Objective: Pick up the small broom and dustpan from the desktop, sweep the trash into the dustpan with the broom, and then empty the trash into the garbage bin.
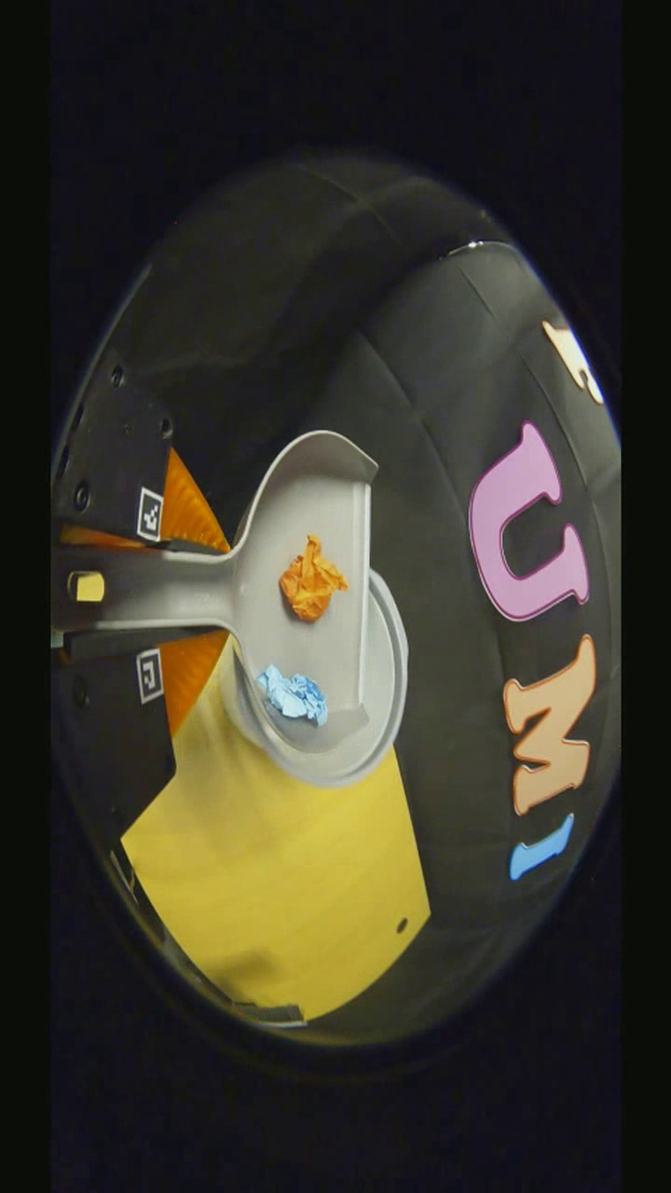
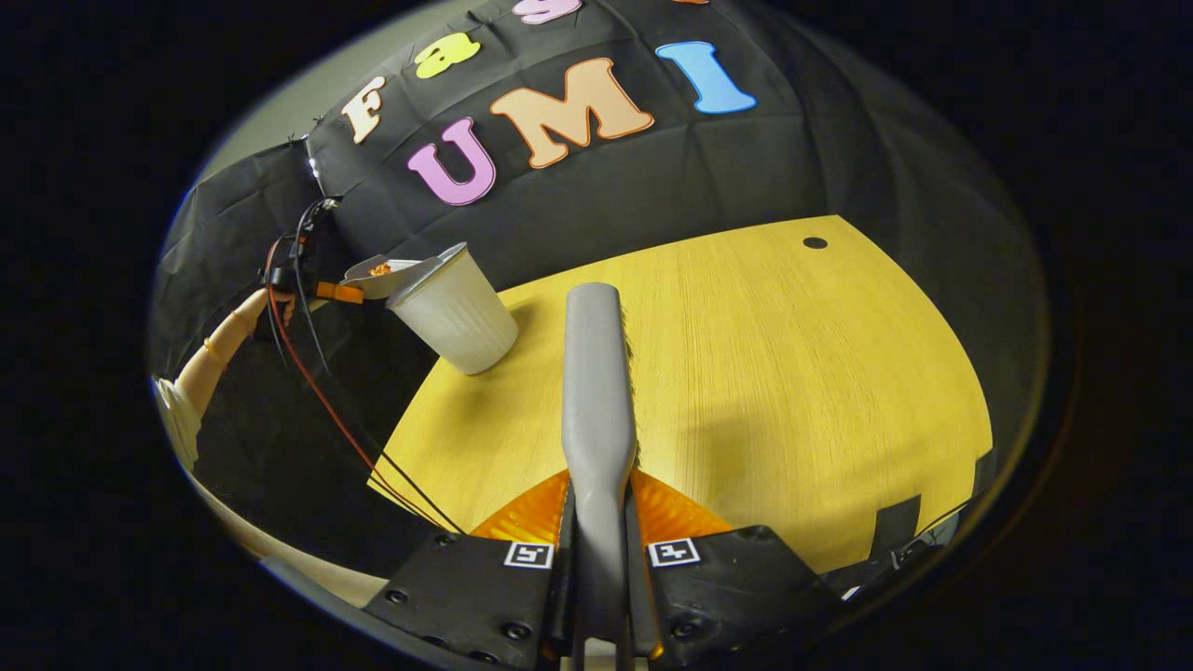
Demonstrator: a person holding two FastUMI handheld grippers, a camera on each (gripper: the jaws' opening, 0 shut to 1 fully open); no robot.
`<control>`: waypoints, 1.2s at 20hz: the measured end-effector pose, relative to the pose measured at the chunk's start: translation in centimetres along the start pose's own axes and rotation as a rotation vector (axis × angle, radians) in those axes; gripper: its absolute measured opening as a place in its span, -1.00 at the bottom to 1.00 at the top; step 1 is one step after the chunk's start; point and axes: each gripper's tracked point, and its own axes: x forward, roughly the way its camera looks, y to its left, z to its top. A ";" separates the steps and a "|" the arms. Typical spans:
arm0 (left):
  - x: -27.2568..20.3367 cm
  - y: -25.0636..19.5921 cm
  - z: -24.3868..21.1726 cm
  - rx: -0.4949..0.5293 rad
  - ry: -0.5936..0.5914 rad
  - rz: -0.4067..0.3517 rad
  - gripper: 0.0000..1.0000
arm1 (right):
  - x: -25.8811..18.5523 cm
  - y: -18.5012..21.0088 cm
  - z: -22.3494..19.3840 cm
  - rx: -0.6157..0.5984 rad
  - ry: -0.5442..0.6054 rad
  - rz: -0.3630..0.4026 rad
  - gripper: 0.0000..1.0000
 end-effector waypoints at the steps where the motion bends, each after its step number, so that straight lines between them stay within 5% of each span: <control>1: 0.1 -1.0 -0.2 0.045 0.023 0.030 -0.48 | -0.5 -0.5 -0.1 0.004 0.000 -0.003 -0.57; 11: 3.2 -4.7 -4.0 0.459 0.161 0.244 -0.47 | -1.3 -2.3 -2.5 0.026 0.000 -0.025 -0.57; 14: 3.3 -3.7 -4.9 0.503 0.168 0.244 -0.47 | 0.7 -1.8 -1.3 0.028 0.005 -0.020 -0.57; 18: 3.0 -2.8 -4.3 0.386 0.087 0.190 -0.46 | 1.6 -1.3 -0.8 0.022 0.011 -0.015 -0.58; 22: 2.4 -7.0 -3.0 0.024 -0.098 -0.009 -0.48 | 2.3 -1.1 -0.7 0.023 0.023 -0.017 -0.57; 24: 0.6 -9.6 -1.2 -0.076 -0.219 -0.086 -0.46 | 2.8 -0.8 -0.6 0.022 0.027 -0.012 -0.57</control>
